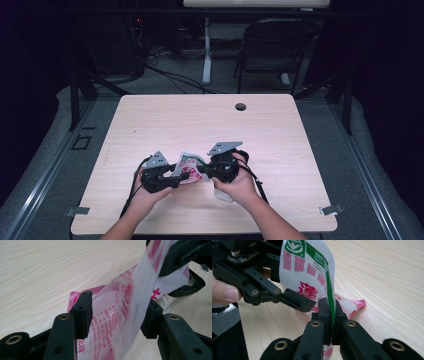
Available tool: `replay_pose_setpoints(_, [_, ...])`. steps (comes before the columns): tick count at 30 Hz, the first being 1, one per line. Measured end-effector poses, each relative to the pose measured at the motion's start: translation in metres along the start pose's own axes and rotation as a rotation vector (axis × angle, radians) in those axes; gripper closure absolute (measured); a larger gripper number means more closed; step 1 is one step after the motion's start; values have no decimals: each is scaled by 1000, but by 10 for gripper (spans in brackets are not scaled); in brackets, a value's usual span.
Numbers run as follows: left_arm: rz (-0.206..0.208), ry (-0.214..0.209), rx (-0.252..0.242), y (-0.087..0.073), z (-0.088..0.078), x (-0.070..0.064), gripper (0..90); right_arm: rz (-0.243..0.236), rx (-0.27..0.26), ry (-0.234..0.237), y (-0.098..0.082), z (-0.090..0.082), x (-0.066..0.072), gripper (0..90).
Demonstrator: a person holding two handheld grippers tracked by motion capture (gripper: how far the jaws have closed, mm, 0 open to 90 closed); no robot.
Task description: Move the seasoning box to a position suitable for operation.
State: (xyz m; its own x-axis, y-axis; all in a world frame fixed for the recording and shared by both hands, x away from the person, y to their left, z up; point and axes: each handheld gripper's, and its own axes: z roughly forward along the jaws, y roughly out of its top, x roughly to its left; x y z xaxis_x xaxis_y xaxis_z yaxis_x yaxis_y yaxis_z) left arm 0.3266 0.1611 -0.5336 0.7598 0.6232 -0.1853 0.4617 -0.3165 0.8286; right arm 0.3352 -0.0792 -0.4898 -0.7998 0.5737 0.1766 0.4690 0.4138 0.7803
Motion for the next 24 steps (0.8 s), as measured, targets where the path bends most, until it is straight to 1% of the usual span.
replay_pose_setpoints(2, [7,3,14,-2,1,3,505,-6,-9,-2,1,0,0,900])
replay_pose_setpoints(5, [-1,0,11,-3,2,4,506,-7,-19,-5,2,1,1,900])
replay_pose_setpoints(6, [-6,-5,12,-3,2,5,533,-11,-24,-9,3,0,2,900])
replay_pose_setpoints(7, [-4,-9,11,-3,2,5,542,-10,-31,-10,3,0,2,900])
replay_pose_setpoints(13, [5,-13,13,-3,2,4,568,-9,-48,-16,6,-1,1,900])
replay_pose_setpoints(14, [0,-9,11,-3,2,4,571,-8,-59,-19,7,-3,1,900])
replay_pose_setpoints(16, [-9,-24,7,-3,2,4,574,-15,-54,-21,8,-4,0,900])
replay_pose_setpoints(17, [-6,-27,6,-3,1,4,575,-15,-60,-22,9,-4,1,900])
replay_pose_setpoints(20, [-3,-26,9,-4,2,3,569,-17,-69,-20,9,-6,1,900])
replay_pose_setpoints(22, [3,-23,14,-4,2,3,547,-29,-68,-13,9,-7,2,900])
replay_pose_setpoints(23, [3,-30,13,-4,2,4,526,-38,-69,-15,8,-9,3,900])
replay_pose_setpoints(24, [-1,-34,12,-5,3,4,513,-37,-71,-15,7,-9,3,900])
